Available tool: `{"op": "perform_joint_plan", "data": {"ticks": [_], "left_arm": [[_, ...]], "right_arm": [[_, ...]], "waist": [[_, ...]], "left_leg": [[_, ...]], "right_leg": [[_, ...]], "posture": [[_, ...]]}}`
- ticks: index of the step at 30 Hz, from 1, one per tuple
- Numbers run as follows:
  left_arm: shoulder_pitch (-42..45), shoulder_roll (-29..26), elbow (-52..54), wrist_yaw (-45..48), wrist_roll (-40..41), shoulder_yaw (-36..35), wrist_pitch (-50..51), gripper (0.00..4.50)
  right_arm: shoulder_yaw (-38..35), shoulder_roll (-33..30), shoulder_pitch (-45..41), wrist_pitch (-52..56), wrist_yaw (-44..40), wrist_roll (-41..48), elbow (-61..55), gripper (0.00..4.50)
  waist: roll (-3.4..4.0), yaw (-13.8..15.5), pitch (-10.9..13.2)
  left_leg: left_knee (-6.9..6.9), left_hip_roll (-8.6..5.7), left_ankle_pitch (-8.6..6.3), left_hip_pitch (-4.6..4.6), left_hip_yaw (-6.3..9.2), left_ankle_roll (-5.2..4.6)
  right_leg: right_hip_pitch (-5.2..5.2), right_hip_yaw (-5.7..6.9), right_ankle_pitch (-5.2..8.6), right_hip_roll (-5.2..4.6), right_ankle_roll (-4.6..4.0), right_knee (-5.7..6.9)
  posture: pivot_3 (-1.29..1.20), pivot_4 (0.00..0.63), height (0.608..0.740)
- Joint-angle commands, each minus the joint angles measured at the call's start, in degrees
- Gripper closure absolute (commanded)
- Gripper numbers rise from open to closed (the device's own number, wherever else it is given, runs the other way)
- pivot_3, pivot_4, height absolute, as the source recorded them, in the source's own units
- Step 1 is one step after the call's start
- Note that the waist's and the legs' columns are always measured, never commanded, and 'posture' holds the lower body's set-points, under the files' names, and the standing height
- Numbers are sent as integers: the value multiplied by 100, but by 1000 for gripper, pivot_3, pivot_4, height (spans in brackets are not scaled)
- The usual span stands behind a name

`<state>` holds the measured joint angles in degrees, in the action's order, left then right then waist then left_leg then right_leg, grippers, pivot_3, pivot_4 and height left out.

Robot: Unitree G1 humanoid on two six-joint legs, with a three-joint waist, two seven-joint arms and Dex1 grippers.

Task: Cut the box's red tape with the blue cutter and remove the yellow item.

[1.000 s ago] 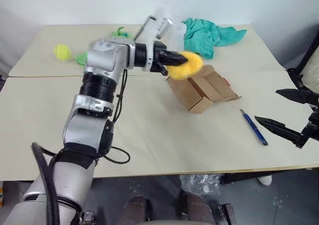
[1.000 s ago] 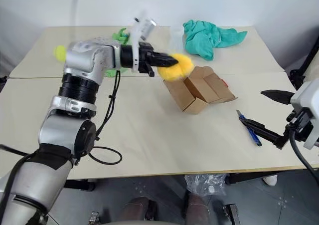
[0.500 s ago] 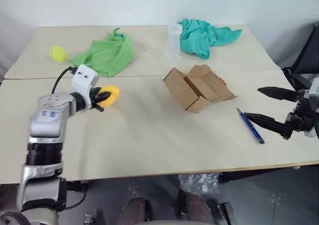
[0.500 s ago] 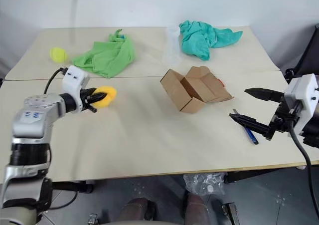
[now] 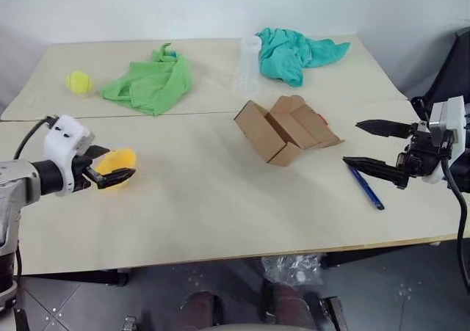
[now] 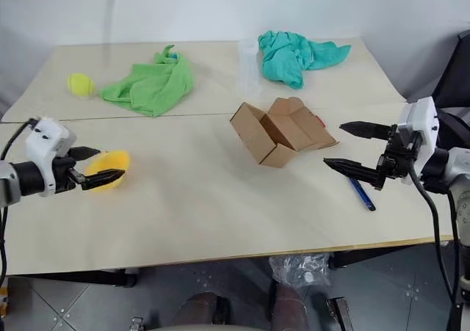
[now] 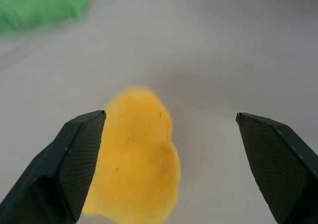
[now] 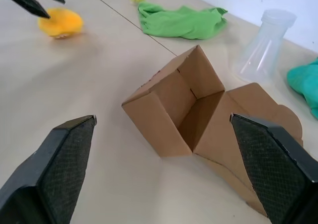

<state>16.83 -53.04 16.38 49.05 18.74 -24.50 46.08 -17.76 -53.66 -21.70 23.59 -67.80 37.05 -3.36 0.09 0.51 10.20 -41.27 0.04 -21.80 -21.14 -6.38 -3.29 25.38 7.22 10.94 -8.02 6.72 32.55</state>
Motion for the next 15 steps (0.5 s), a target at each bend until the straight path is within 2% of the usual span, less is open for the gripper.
{"op": "perform_joint_plan", "data": {"ticks": [1, 4, 7, 9, 11, 15], "left_arm": [[150, 336, 618, -151, 427, -64, -308, 36], [293, 975, 728, -95, 1115, 130, -262, 36], [148, 1500, 685, -186, 1021, 625, -713, 36], [-92, 1574, 609, -50, 862, 971, -990, 36], [-406, 1643, 341, 108, 726, 1194, -1385, 36], [-516, 1618, -161, 384, 720, 1454, -1737, 36]], "right_arm": [[-177, -15, -20, -109, 32, 5, -39, 0], [-281, -33, 170, -87, 97, -19, -145, 0], [-412, -113, 583, -149, 141, -189, -228, 0], [-526, -215, 1066, -315, 67, -434, -223, 0], [-822, -240, 1940, -636, 9, -817, -91, 0], [-1172, -31, 2610, -834, 262, -922, 67, 0]], "waist": [[0, 7, 0], [6, 39, -3], [5, 63, -3], [6, 64, -4], [9, 93, -5], [9, 79, -5]], "left_leg": [[1, -1, 0, 1, 0, 0], [-1, -4, 1, 1, -4, -1], [-1, -3, 1, 7, -11, -2], [0, -3, 1, 7, -22, -2], [4, -3, 1, 11, -34, -2], [8, 1, 0, 14, -46, -1]], "right_leg": [[0, -1, 0, -1, 0, 1], [0, -5, 0, -1, 0, 6], [0, -8, 0, 1, 1, 12], [0, -15, -1, 7, 1, 9], [0, -20, -1, 11, 2, 6], [1, -26, -3, 19, 4, -8]], "posture": [[0, 150, 740], [0, 150, 740], [0, 150, 740], [0, 150, 740], [0, 150, 740], [0, 150, 740]]}}
